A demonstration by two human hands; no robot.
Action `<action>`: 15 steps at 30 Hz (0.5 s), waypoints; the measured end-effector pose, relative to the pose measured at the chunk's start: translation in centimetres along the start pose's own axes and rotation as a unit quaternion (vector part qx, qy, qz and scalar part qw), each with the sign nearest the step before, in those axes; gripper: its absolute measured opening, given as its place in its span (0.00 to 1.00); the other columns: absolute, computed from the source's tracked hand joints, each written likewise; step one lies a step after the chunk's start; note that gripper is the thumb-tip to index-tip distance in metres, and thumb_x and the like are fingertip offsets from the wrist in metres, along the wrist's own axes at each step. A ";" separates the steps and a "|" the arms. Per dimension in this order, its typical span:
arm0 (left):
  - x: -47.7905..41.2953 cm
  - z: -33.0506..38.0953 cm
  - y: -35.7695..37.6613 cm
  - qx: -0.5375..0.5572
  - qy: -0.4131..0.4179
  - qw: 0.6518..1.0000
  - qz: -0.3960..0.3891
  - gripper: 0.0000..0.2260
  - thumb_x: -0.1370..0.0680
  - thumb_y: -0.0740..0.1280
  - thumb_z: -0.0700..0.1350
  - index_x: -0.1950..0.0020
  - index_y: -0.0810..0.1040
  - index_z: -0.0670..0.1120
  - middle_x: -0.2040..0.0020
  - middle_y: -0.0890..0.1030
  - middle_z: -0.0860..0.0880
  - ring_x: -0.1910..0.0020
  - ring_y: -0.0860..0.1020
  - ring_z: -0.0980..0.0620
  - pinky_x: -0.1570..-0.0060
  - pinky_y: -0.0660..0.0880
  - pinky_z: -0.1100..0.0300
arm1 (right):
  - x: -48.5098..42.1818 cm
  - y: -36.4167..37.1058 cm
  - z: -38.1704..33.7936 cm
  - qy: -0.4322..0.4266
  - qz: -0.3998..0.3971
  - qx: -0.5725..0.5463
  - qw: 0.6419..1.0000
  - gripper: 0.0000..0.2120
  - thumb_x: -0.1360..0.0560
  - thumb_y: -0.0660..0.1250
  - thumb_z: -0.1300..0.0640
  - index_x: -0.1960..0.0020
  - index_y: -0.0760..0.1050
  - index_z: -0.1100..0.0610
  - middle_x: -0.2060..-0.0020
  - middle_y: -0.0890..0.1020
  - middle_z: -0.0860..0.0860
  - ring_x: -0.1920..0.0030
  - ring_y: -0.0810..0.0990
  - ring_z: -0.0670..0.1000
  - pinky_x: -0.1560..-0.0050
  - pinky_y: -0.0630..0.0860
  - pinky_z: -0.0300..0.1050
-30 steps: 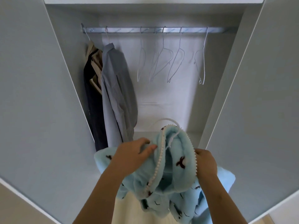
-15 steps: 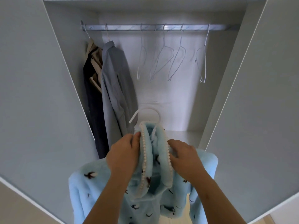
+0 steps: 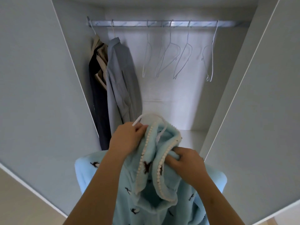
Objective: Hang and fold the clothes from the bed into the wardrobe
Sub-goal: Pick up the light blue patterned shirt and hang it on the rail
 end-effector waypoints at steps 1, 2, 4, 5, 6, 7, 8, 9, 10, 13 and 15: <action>0.0 -0.2 -0.1 -0.048 0.014 0.998 -0.031 0.17 0.21 0.57 0.56 0.56 0.80 0.48 0.61 0.78 0.52 0.61 0.75 0.54 0.61 0.71 0.59 | 0.1 -0.2 0.3 0.021 0.017 -0.021 0.999 0.12 0.31 0.61 0.36 0.67 0.70 0.41 0.73 0.74 0.39 0.69 0.72 0.38 0.69 0.64 0.31; 0.3 -0.6 -0.1 -0.055 0.020 0.997 -0.043 0.16 0.21 0.56 0.57 0.53 0.81 0.51 0.58 0.79 0.53 0.57 0.76 0.53 0.58 0.71 0.57 | 0.1 -0.6 0.7 0.045 0.042 -0.041 0.997 0.13 0.30 0.63 0.38 0.70 0.70 0.44 0.74 0.74 0.40 0.70 0.72 0.39 0.70 0.65 0.33; 1.1 -1.4 -0.4 -0.010 0.056 0.997 -0.049 0.16 0.22 0.56 0.60 0.50 0.80 0.55 0.58 0.80 0.55 0.57 0.76 0.57 0.56 0.70 0.60 | 0.0 -1.7 1.6 0.086 0.098 -0.072 0.989 0.15 0.30 0.66 0.42 0.72 0.72 0.47 0.75 0.74 0.42 0.71 0.72 0.42 0.70 0.67 0.38; 1.4 -1.6 -0.5 -0.005 0.092 0.994 -0.054 0.16 0.24 0.56 0.63 0.51 0.80 0.57 0.62 0.80 0.56 0.62 0.76 0.61 0.57 0.69 0.61 | -0.1 -2.3 2.0 0.097 0.118 -0.085 0.985 0.14 0.30 0.67 0.44 0.71 0.73 0.48 0.75 0.75 0.43 0.70 0.73 0.43 0.69 0.68 0.39; 1.6 -1.7 -0.5 -0.017 0.129 0.990 -0.056 0.18 0.27 0.56 0.65 0.53 0.79 0.57 0.68 0.78 0.56 0.67 0.74 0.62 0.59 0.66 0.63 | -0.2 -2.8 2.2 0.102 0.129 -0.096 0.982 0.13 0.30 0.67 0.46 0.71 0.74 0.48 0.74 0.76 0.44 0.70 0.73 0.44 0.68 0.69 0.40; 1.7 -1.6 -0.5 -0.027 0.156 0.986 -0.047 0.19 0.30 0.56 0.66 0.56 0.79 0.55 0.72 0.74 0.56 0.71 0.72 0.61 0.62 0.64 0.64 | -0.2 -3.2 2.4 0.100 0.135 -0.101 0.981 0.12 0.29 0.68 0.48 0.70 0.75 0.48 0.74 0.76 0.45 0.69 0.74 0.45 0.67 0.69 0.40; 1.6 -1.5 -0.4 -0.031 0.173 0.984 -0.021 0.21 0.30 0.56 0.65 0.58 0.79 0.50 0.75 0.72 0.55 0.73 0.71 0.60 0.63 0.62 0.64 | -0.2 -3.5 2.4 0.092 0.137 -0.105 0.981 0.10 0.29 0.68 0.50 0.69 0.75 0.48 0.73 0.77 0.45 0.69 0.74 0.46 0.66 0.70 0.41; 1.5 -1.3 -0.4 -0.028 0.176 0.984 0.011 0.22 0.28 0.58 0.63 0.60 0.80 0.45 0.76 0.70 0.54 0.74 0.70 0.58 0.65 0.62 0.64 | -0.2 -3.8 2.3 0.079 0.136 -0.107 0.982 0.09 0.28 0.68 0.52 0.67 0.75 0.47 0.72 0.77 0.45 0.68 0.75 0.47 0.65 0.70 0.41; 1.4 -0.9 -0.3 -0.022 0.172 0.984 0.050 0.21 0.26 0.61 0.60 0.63 0.79 0.43 0.77 0.69 0.53 0.75 0.70 0.55 0.65 0.61 0.63 | -0.2 -4.1 2.0 0.062 0.133 -0.107 0.983 0.09 0.28 0.68 0.54 0.66 0.75 0.45 0.71 0.77 0.44 0.67 0.75 0.46 0.64 0.71 0.40; 1.3 0.1 -0.3 0.002 0.098 0.985 0.144 0.22 0.23 0.62 0.55 0.73 0.67 0.46 0.79 0.64 0.53 0.76 0.66 0.56 0.63 0.60 0.59 | -0.4 -5.0 1.2 0.012 0.103 -0.076 0.992 0.10 0.27 0.65 0.49 0.66 0.70 0.39 0.70 0.75 0.41 0.67 0.73 0.40 0.65 0.69 0.37; 1.3 0.7 0.0 -0.001 0.049 0.984 0.168 0.22 0.22 0.57 0.57 0.73 0.64 0.48 0.77 0.65 0.53 0.74 0.66 0.57 0.57 0.60 0.57 | -0.5 -5.1 0.9 0.010 0.085 -0.043 0.995 0.10 0.26 0.60 0.44 0.66 0.68 0.40 0.70 0.74 0.40 0.66 0.72 0.40 0.63 0.68 0.40</action>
Point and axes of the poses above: each hand's wrist, its own x-axis away from the middle knuckle, its own y-axis out of the palm, z = x × y, the point moved 1 cm from there along -x, towards the middle knuckle
